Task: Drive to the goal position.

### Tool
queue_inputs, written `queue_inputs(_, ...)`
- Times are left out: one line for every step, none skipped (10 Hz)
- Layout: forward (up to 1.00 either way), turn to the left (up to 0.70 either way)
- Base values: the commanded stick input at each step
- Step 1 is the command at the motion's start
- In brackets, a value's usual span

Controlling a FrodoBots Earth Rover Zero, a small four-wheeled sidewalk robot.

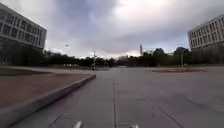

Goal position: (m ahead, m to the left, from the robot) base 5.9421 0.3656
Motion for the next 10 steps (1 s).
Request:
queue_inputs(1.00, 0.00)
queue_inputs(1.00, 0.00)
queue_inputs(1.00, 0.00)
queue_inputs(1.00, 0.00)
queue_inputs(1.00, 0.00)
queue_inputs(1.00, 0.00)
queue_inputs(1.00, 0.00)
queue_inputs(1.00, 0.00)
queue_inputs(1.00, 0.00)
queue_inputs(1.00, 0.00)
